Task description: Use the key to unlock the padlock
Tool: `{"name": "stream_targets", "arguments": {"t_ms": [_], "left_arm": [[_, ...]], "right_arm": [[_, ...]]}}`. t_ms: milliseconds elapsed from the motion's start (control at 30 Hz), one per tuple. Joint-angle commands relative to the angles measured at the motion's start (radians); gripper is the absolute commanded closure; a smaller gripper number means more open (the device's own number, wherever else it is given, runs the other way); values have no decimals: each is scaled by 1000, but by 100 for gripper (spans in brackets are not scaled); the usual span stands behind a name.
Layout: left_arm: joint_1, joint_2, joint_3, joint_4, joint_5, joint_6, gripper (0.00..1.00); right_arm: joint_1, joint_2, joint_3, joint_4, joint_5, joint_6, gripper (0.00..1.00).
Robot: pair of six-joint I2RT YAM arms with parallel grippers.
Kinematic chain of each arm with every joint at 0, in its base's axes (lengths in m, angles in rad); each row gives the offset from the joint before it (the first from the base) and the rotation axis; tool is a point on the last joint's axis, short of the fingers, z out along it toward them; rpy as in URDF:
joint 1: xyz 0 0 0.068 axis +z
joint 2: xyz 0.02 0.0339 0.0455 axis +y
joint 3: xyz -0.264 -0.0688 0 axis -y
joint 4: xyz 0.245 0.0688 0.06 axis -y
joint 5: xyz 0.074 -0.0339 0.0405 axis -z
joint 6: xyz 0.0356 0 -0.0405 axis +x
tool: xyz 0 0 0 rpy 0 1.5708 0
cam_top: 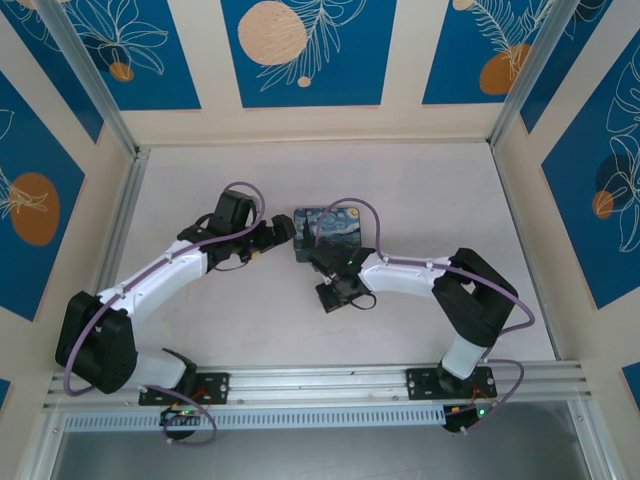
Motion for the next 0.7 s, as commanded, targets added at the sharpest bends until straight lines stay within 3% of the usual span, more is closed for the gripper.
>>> {"name": "stream_targets", "arguments": {"t_ms": [0,67,100,333,667], "left_arm": [[-12,-17,-12,16,7,-5,0],[-12,-15,-12,16,8,-6,0],[-12,-14,-12,16,8,-6,0],[-12,-13,-12,18,9,-6,0],[-13,0,-6,22,14,-1,0]], "right_arm": [[-6,-36,-15,-15,-45,35,89],[-6,-37,-11,-23,-38,45,60],[-6,-36,-9,-29,-34,52,54],[0,-8,27,-73,-22,105,48],[43,26,43,-103,14,97,47]]}}
